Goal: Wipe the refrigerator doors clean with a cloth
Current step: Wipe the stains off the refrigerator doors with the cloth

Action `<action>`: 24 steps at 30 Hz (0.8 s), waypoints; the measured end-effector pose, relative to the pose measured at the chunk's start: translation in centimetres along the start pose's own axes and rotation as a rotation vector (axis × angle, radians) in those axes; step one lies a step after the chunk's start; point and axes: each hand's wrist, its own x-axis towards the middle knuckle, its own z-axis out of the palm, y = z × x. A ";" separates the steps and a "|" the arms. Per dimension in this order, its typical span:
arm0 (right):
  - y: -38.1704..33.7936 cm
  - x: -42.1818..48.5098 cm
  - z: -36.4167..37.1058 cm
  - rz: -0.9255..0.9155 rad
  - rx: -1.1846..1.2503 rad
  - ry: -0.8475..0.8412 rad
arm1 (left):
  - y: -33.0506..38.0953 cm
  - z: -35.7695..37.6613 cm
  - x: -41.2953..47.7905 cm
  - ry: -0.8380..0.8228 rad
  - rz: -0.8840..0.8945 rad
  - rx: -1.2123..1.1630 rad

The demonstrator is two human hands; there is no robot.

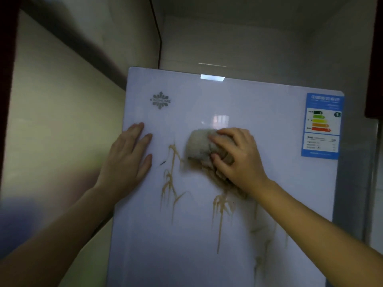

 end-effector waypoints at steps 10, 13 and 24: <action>-1.3 3.2 1.9 -0.078 -0.035 0.026 | -0.2 0.5 -0.3 0.019 0.034 0.014; -2.7 3.2 2.9 -0.044 0.012 0.035 | -0.5 0.6 -0.4 0.016 0.043 0.027; -2.6 3.6 3.2 -0.162 -0.022 -0.010 | -0.7 0.5 -0.9 0.032 0.060 0.028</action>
